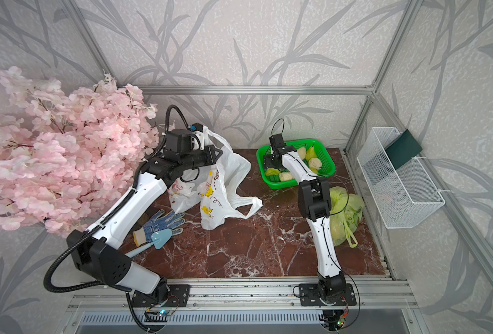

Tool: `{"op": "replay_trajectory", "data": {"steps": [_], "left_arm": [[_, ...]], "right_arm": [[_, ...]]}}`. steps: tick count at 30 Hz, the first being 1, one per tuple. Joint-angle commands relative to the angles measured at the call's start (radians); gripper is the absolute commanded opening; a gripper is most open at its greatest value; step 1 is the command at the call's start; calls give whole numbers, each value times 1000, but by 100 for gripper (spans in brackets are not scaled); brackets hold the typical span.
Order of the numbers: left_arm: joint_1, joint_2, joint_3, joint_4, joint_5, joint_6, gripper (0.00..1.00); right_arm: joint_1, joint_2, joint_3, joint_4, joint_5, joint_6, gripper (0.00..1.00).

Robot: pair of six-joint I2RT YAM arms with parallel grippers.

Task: Place the pears into plastic bags & tie knots
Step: Pick up the pear from the basket.

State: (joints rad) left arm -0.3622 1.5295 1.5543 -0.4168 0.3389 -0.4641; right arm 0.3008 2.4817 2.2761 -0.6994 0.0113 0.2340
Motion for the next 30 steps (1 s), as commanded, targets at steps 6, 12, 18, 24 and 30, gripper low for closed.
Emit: {"op": "replay_trajectory", "data": {"steps": [6,12,18,24,30], "left_arm": [[-7,16,-33,2,19,-26,0],[-18,32,-31,8,20,-36,0],[-21,36,-34,4,-1,-36,0],[-23,42,-11,-19,-20,-16,0],[-25,62,10,-30,-24,-22,0]], "right_arm": [[9,131,216,-253,50,-11,71],[8,26,144,-189,24,-23,57],[3,-86,73,-149,-13,-18,45],[3,-227,-61,-87,-19,3,35],[34,-498,-295,51,-67,57,32]]}}
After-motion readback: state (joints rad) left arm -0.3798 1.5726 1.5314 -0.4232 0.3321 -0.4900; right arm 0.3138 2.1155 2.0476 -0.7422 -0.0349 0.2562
